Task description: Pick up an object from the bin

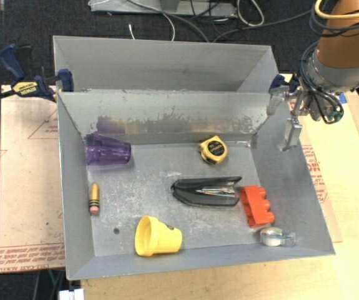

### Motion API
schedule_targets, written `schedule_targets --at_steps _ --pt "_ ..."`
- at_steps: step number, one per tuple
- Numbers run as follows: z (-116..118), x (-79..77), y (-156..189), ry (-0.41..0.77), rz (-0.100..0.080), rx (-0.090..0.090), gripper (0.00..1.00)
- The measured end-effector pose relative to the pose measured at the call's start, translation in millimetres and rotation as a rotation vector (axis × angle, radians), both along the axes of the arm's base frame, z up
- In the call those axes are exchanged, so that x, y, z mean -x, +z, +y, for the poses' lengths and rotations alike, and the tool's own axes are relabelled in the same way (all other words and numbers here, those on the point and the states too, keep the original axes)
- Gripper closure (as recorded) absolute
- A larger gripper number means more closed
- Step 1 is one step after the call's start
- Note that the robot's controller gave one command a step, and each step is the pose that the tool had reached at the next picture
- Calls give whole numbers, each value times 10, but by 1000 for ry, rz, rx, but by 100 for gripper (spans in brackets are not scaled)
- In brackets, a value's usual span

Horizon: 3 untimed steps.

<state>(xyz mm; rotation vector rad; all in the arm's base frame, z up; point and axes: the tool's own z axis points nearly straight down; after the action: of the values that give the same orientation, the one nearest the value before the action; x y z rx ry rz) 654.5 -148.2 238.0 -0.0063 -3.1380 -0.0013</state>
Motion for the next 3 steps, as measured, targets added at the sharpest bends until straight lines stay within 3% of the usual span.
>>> schedule_targets --at_steps 1,2,3 --pt "9 -8 56 3 -7 1 0" --pt "337 81 -520 276 -10 2 0" --pt "730 129 -683 520 -10 1 0"
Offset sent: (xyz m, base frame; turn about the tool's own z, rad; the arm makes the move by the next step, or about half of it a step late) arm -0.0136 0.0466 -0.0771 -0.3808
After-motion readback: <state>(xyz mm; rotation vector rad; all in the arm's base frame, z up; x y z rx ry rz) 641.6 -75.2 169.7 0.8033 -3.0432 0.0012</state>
